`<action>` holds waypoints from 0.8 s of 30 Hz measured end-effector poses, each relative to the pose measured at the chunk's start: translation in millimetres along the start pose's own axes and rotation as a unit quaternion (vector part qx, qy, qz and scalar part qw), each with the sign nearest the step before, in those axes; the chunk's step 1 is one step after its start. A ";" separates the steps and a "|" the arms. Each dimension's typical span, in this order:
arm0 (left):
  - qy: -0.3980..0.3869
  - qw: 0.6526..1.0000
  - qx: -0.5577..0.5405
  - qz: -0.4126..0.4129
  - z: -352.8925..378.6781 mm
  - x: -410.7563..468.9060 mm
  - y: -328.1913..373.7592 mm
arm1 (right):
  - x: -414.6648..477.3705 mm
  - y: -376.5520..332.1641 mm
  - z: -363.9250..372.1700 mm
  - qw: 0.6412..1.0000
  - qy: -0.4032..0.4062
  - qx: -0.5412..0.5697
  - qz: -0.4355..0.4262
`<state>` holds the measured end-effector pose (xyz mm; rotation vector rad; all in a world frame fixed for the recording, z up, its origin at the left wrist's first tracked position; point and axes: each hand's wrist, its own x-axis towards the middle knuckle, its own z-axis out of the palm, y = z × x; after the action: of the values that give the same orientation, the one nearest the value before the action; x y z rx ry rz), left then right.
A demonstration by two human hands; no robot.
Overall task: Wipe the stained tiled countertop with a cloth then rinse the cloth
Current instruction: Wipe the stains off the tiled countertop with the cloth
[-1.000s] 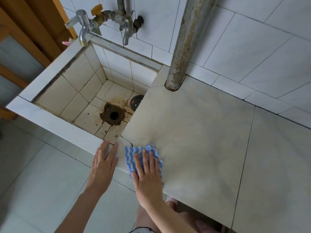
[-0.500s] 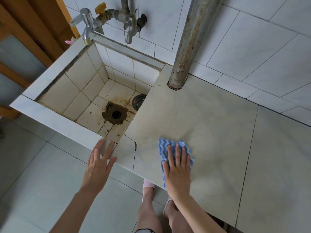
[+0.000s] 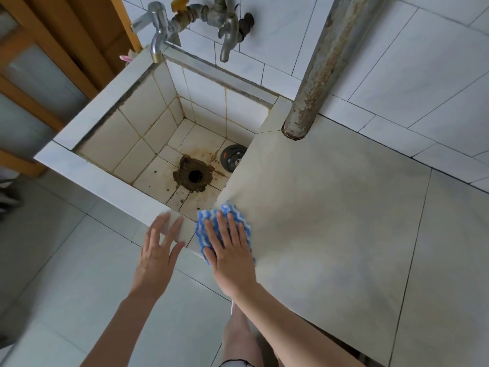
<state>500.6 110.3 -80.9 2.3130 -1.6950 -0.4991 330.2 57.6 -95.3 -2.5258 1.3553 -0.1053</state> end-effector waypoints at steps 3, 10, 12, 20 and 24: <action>0.001 1.000 -0.016 -0.008 -0.6 -0.1 3.0 | -5.1 10.0 0.3 0.998 -0.010 -0.002 -0.061; 0.017 0.998 -0.054 -0.018 -4.4 1.3 8.8 | -6.9 38.9 -3.3 0.976 -0.040 0.015 -0.214; 0.018 0.998 -0.056 -0.010 -5.5 1.0 12.7 | -5.0 43.9 -4.8 0.973 -0.049 0.022 -0.223; 0.010 0.995 -0.083 0.047 -11.7 5.5 31.5 | -1.3 66.3 -28.2 0.990 -0.048 0.005 -0.135; 0.008 0.991 -0.095 0.089 -7.9 5.1 54.2 | -1.4 91.3 -46.2 0.995 -0.066 0.038 -0.067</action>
<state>457.8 88.8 -53.8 2.0077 -1.7418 -0.5760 247.0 1.4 -75.7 -2.5103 1.1108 -0.0151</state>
